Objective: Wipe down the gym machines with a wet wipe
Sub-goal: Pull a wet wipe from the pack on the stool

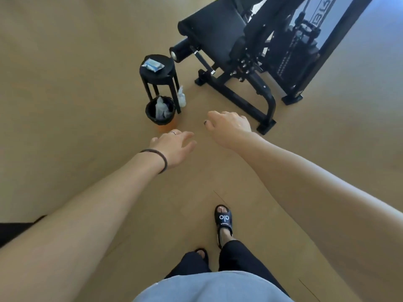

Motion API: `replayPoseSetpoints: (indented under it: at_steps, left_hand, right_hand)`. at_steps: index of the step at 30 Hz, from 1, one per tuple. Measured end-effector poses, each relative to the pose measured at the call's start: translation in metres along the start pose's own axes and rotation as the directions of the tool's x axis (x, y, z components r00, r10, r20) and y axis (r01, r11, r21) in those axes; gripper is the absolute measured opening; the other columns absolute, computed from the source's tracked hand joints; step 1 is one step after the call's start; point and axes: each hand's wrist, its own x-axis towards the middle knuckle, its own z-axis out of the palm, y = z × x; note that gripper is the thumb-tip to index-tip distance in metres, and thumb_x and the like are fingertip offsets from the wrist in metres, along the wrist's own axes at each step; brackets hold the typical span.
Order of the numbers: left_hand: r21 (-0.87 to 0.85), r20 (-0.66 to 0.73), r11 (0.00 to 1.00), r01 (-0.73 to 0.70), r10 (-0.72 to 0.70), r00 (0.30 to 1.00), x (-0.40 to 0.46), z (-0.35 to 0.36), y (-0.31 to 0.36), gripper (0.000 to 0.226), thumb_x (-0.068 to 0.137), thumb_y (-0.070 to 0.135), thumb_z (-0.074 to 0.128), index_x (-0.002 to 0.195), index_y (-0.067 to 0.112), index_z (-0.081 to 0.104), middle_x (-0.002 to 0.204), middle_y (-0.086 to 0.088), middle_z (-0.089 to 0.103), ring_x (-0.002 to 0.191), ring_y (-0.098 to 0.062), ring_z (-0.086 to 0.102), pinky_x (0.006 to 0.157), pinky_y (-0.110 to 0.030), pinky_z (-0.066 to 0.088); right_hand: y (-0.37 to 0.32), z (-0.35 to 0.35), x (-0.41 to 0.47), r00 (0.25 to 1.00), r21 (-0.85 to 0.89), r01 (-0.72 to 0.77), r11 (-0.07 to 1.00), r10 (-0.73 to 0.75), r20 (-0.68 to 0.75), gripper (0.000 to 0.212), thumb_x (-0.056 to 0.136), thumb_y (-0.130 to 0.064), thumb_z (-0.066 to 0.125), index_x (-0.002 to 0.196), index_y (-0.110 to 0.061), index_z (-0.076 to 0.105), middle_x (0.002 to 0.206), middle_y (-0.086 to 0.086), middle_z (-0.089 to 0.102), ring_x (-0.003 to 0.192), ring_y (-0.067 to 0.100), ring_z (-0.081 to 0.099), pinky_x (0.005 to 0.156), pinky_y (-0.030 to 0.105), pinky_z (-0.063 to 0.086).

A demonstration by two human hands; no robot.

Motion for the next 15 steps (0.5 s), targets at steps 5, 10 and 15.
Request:
replayPoseSetpoints:
  at_steps: [5,10,15]
  left_hand:
    - [-0.091,-0.058,0.988,0.121,-0.126,0.99,0.051,-0.031,-0.029,0.049,0.102,0.053,0.032,0.147,0.037,0.04,0.15,0.002,0.042,0.135,-0.023,0.044,0.11,-0.047,0.036]
    - [-0.229,-0.072,0.954,0.192,-0.213,0.974,0.098,-0.063,-0.063,0.049,0.1,0.053,0.032,0.145,0.038,0.042,0.15,0.003,0.042,0.136,-0.023,0.042,0.112,-0.049,0.034]
    - [-0.285,-0.098,0.93,0.232,-0.269,0.958,0.154,-0.101,-0.117,0.047,0.1,0.05,0.033,0.143,0.037,0.044,0.148,0.002,0.043,0.133,-0.025,0.044,0.111,-0.047,0.036]
  right_hand:
    - [-0.027,-0.016,0.091,0.991,-0.011,0.134,0.991,-0.133,0.031,0.035,0.105,-0.042,0.029,0.119,-0.022,0.055,0.102,0.004,0.057,0.104,0.03,0.053,0.088,0.047,0.037]
    - [-0.06,-0.024,0.174,0.976,-0.054,0.215,0.975,-0.214,0.031,0.042,0.105,-0.044,0.032,0.136,-0.026,0.053,0.123,0.008,0.062,0.113,0.031,0.056,0.082,0.043,0.033]
    - [-0.107,-0.021,0.259,0.968,-0.089,0.251,0.964,-0.248,0.046,0.039,0.105,-0.043,0.033,0.132,-0.025,0.055,0.116,0.006,0.064,0.114,0.032,0.055,0.081,0.042,0.036]
